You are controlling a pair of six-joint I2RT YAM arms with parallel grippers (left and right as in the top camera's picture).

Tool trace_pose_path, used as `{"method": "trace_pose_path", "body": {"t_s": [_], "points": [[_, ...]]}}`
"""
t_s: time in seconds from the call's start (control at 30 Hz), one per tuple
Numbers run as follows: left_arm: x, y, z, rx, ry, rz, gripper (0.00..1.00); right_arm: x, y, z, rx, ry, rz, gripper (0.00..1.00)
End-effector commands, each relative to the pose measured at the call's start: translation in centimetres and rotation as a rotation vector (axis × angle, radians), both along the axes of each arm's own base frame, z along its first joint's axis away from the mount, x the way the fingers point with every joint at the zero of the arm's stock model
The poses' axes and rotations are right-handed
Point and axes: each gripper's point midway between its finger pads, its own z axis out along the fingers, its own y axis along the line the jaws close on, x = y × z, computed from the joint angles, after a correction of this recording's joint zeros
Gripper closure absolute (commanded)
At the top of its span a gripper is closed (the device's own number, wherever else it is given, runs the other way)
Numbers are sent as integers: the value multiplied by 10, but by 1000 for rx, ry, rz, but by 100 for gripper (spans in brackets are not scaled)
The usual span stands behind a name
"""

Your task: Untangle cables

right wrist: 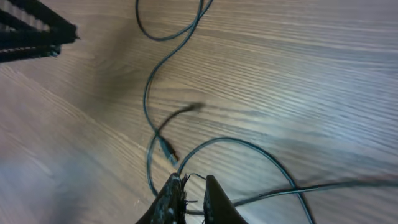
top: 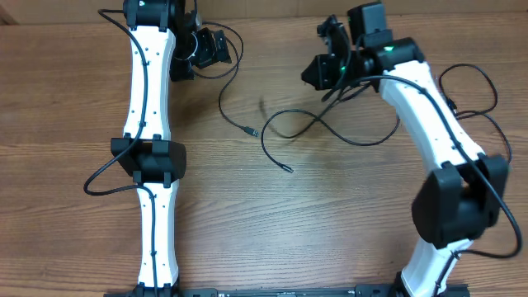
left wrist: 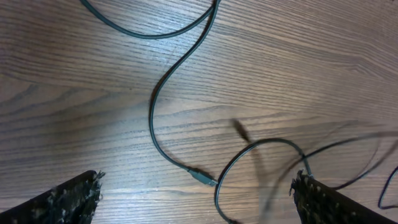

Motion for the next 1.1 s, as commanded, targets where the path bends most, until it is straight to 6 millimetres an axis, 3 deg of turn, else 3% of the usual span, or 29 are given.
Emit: {"method": "trace_pose_path", "body": {"t_s": [0.0,0.03,0.13,0.3,0.43,0.5,0.57,0.63,0.73,0.77,0.8,0.83,0.93,1.07], "points": [[3,0,1,3,-10,13,0,10,7,-25,0,27,-7,78],[3,0,1,3,-10,13,0,13,6,-30,-9,27,-12,72],[3,0,1,3,-10,13,0,19,-5,-50,-79,42,-55,66],[3,0,1,3,-10,12,0,21,-35,-80,-203,142,-263,64],[3,0,1,3,-10,13,1,16,-21,-78,-108,225,-340,42],[3,0,1,3,-10,13,0,6,-7,-76,-34,297,-334,42],[3,0,1,3,-10,13,1,2,-1,-79,-8,333,-344,43],[3,0,1,3,-10,13,1,3,-4,-83,-5,366,-414,53],[3,0,1,3,-10,13,0,-3,-20,-96,-2,502,-705,78],[3,0,1,3,-10,13,1,-4,-24,-99,4,535,-779,76],[3,0,1,3,-10,12,0,-5,-24,-102,17,558,-832,57],[3,0,1,3,-10,12,0,-4,-24,-104,35,573,-872,30],[3,0,1,3,-10,13,0,-4,-21,-108,90,622,-980,0],[3,0,1,3,-10,12,0,2,-14,-106,131,624,-1048,0]]}}
